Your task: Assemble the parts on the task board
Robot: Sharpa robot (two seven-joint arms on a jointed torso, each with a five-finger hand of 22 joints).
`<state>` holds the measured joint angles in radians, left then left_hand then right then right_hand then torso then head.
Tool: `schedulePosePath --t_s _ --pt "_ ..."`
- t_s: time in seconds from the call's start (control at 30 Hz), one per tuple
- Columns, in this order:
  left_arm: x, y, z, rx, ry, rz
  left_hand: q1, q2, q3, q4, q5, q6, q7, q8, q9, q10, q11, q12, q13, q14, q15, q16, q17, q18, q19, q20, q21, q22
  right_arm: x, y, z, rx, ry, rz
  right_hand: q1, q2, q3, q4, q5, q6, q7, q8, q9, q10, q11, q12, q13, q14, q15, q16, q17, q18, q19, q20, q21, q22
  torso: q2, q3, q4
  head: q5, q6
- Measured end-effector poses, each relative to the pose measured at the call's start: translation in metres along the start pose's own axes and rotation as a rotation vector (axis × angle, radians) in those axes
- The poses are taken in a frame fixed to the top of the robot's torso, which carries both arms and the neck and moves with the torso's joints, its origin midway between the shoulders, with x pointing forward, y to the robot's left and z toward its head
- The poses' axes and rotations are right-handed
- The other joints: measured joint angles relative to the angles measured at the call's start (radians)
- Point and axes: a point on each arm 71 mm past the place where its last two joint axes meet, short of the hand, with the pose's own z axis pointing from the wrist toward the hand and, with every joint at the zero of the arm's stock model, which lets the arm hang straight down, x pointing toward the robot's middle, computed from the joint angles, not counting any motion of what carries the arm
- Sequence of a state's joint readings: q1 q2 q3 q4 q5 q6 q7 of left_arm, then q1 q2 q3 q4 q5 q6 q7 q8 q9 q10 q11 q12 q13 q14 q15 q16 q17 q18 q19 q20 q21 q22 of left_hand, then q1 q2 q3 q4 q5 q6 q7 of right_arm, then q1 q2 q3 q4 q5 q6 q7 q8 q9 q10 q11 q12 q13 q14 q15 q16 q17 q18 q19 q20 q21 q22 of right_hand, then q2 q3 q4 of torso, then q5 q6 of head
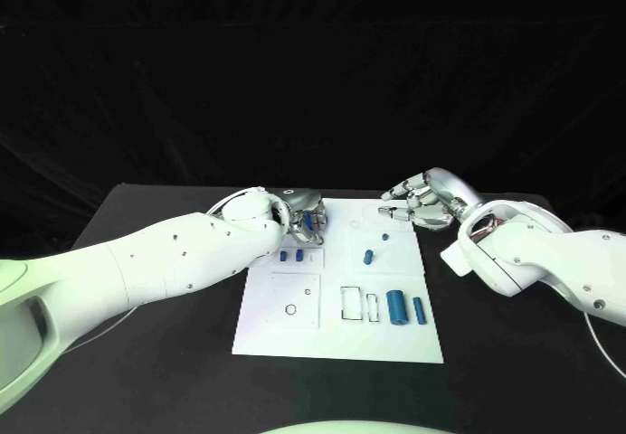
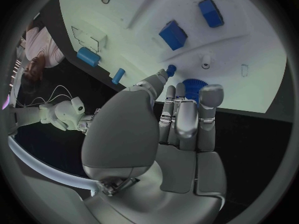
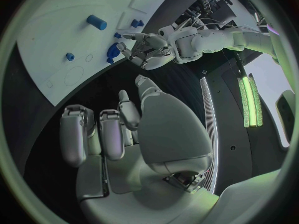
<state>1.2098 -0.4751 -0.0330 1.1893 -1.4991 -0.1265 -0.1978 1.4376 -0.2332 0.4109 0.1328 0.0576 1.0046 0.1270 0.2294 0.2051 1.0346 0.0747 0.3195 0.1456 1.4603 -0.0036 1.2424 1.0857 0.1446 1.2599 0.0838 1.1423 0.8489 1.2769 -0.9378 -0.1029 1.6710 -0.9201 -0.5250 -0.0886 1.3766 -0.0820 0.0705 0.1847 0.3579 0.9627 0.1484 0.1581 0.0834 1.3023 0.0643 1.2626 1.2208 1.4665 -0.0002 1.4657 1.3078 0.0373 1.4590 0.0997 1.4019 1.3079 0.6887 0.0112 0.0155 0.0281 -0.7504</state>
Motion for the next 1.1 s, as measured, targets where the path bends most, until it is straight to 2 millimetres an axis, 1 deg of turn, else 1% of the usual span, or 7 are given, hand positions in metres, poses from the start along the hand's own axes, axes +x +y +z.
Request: schedulePosePath --t_s 0.27,0.53,0.63,0.73,0.83,0.97,1.1 --pt "0.0057 0.0017 0.0025 -0.009 0.024 0.002 -0.004 0.004 0.01 -0.004 0.0 0.004 0.004 -0.004 -0.004 0.007 0.0 -0.006 -0.006 0.0 0.0 0.005 -0.002 0.0 0.004 0.004 0.009 0.009 0.0007 0.0007 0.0003 -0.002 0.001 0.0 0.0 0.0 0.0 0.0 0.0 0.0 0.0 0.0 0.0 0.0 0.0 0.0 0.0 0.0 0.0 0.0 0.0 0.0 0.0 0.0 0.0 0.0 0.0 0.0 0.0005 -0.002 -0.001" --pt "0.0079 0.0014 0.004 -0.011 0.041 0.004 0.0 0.008 0.016 -0.011 0.0 0.014 0.0 -0.007 -0.007 0.021 0.0 -0.01 -0.012 0.0 0.0 0.009 -0.003 0.0 0.007 0.0 0.019 0.025 0.001 0.001 0.0005 -0.003 0.002 0.0 0.0 0.0 0.0 0.0 0.0 0.0 0.0 0.0 0.001 0.0 0.0 0.0 0.0 0.0 0.0 0.0 0.0 0.0 0.0 0.0 0.0 0.0 -0.001 0.0005 0.0008 -0.003 -0.002" --pt "0.0086 0.0008 0.0046 -0.01 0.044 0.004 0.0 0.008 0.022 -0.011 0.0 0.014 0.0 -0.013 -0.01 0.03 -0.002 -0.015 -0.015 0.0 0.0 0.009 -0.004 0.001 0.007 0.0 0.027 0.032 0.0012 0.0012 0.0005 -0.004 0.002 0.0 0.0 0.0 0.0 0.0 0.0 0.0 0.0 0.0 0.001 0.0 0.0 0.0 0.0 0.0 0.0 0.0 0.0 0.0 0.0 0.0 0.0 0.0 -0.001 0.0005 0.0009 -0.004 -0.002" --pt "0.009 0.0008 0.005 -0.01 0.046 0.003 0.007 0.015 0.027 -0.015 0.0 0.014 0.0 -0.014 -0.013 0.034 -0.005 -0.019 -0.018 0.0 0.0 0.009 -0.007 0.001 0.007 0.0 0.034 0.038 0.0013 0.0013 0.0006 -0.004 0.002 0.001 0.0 0.0 0.0 0.0 0.0 0.0 0.0 0.0 0.001 0.0 0.0 0.0 0.0 0.0 0.0 0.0 0.0 0.0 0.0 0.0 0.0 0.0 -0.001 0.0004 0.001 -0.004 -0.002" --pt "0.0093 0.0012 0.0051 -0.01 0.047 0.002 0.007 0.015 0.035 -0.018 0.0 0.014 0.0 -0.031 -0.019 0.038 -0.002 -0.03 -0.025 0.0 0.0 0.009 -0.009 0.001 0.007 0.0 0.039 0.044 0.0015 0.0015 0.0007 -0.005 0.002 0.001 0.0 0.0 0.0 0.0 0.0 0.0 0.0 0.0 0.001 0.0 0.0 0.0 0.0 0.0 0.0 0.0 0.0 0.0 0.0 0.0 0.0 0.0 -0.001 0.0005 0.0009 -0.005 -0.002" --pt "0.0094 0.0016 0.0052 -0.008 0.047 0.001 0.003 0.019 0.039 -0.016 0.0 0.014 0.0 -0.033 -0.022 0.041 -0.005 -0.031 -0.027 0.002 -0.002 0.013 -0.009 0.002 0.007 0.0 0.043 0.051 0.0017 0.0017 0.0008 -0.005 0.003 0.001 0.0 0.0 0.0 0.0 0.0 0.0 0.0 0.0 0.001 0.0 0.0 0.0 0.0 0.0 0.0 0.0 0.0 0.0 0.0 0.0 0.0 0.0 -0.001 0.0005 0.0002 -0.007 -0.001" --pt "0.0096 0.0024 0.0053 -0.008 0.047 -0.001 0.003 0.019 0.042 -0.019 0.0 0.014 0.0 -0.039 -0.024 0.045 -0.002 -0.035 -0.03 0.003 -0.004 0.013 -0.009 0.002 0.011 0.004 0.046 0.056 0.002 0.0019 0.0009 -0.006 0.003 0.001 0.0 0.0 0.0 0.0 0.004 0.0 0.0 0.0 0.001 0.0 0.0 0.0 0.0 0.0 0.0 0.0 0.0 0.0 0.0 0.0 0.0 0.0 0.0 0.0004 0.0007 -0.008 -0.001"
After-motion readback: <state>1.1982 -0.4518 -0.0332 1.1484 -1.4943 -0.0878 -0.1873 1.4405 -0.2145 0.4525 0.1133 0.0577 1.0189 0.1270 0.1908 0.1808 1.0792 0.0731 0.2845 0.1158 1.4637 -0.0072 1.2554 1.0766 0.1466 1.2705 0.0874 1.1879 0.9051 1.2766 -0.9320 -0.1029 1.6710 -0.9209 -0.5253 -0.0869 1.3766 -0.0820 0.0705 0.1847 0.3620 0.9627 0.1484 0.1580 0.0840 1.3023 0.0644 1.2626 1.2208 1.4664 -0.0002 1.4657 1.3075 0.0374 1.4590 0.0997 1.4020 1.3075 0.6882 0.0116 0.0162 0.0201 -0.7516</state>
